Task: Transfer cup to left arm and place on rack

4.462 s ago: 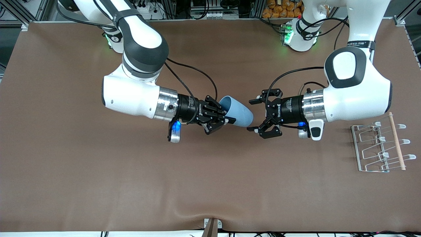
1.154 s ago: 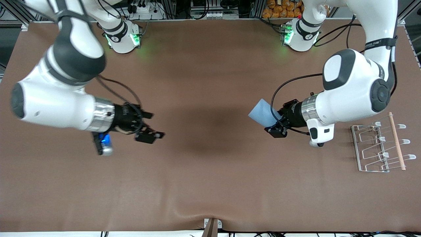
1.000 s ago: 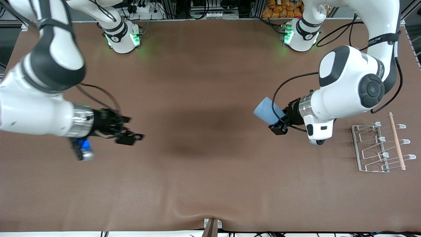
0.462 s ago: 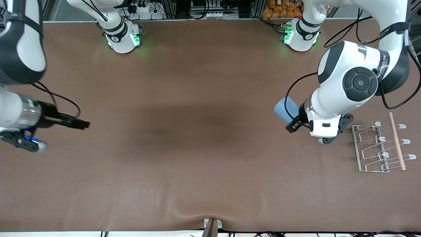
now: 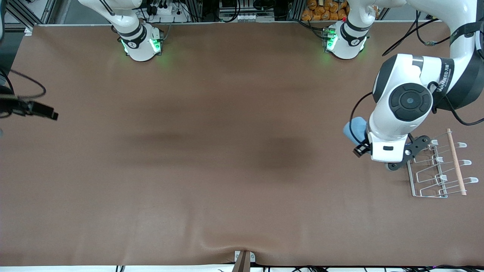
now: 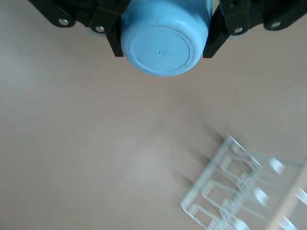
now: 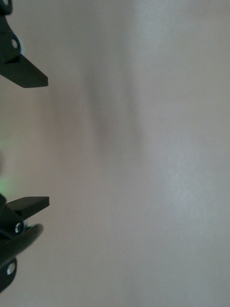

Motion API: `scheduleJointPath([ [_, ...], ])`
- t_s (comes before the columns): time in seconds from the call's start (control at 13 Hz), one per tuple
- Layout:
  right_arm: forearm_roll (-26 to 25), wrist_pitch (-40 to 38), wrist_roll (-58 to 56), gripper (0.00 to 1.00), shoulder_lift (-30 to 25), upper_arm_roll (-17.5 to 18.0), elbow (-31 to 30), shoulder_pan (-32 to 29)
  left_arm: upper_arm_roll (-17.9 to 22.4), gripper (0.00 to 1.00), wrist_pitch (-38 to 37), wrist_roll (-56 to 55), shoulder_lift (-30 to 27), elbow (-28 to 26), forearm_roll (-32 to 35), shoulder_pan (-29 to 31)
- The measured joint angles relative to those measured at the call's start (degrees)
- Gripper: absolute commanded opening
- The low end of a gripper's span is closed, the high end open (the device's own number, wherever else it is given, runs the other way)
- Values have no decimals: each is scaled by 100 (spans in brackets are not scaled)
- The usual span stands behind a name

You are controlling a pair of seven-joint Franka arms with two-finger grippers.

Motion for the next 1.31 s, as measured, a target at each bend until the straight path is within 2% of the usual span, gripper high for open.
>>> scheduleJointPath([
  [0.15, -32, -116, -36, 100, -548, 8, -401, -8, 6, 6, 1, -6, -2, -23, 286, 78],
  [0.31, -34, -239, -35, 100, -835, -1, -579, -31, 16, 6, 14, -7, -1, -50, 475, 220],
  [0.69, -3, -321, 289, 100, -881, 63, -629, -36, 14, 3, 35, -174, 2, -449, 1459, 366],
  [1.0, 0, -371, 180, 100, -914, 78, -534, -36, -36, 3, 34, -1119, -9, -1007, 2660, 357],
  [1.23, 0, -371, 170, 100, -915, 66, -506, -36, -51, 7, 38, -1543, -100, -1341, 3228, 365],
  [1.31, 0, -358, 168, 100, -915, 66, -491, -36, -42, 6, 54, -1685, -144, -1409, 3407, 437],
])
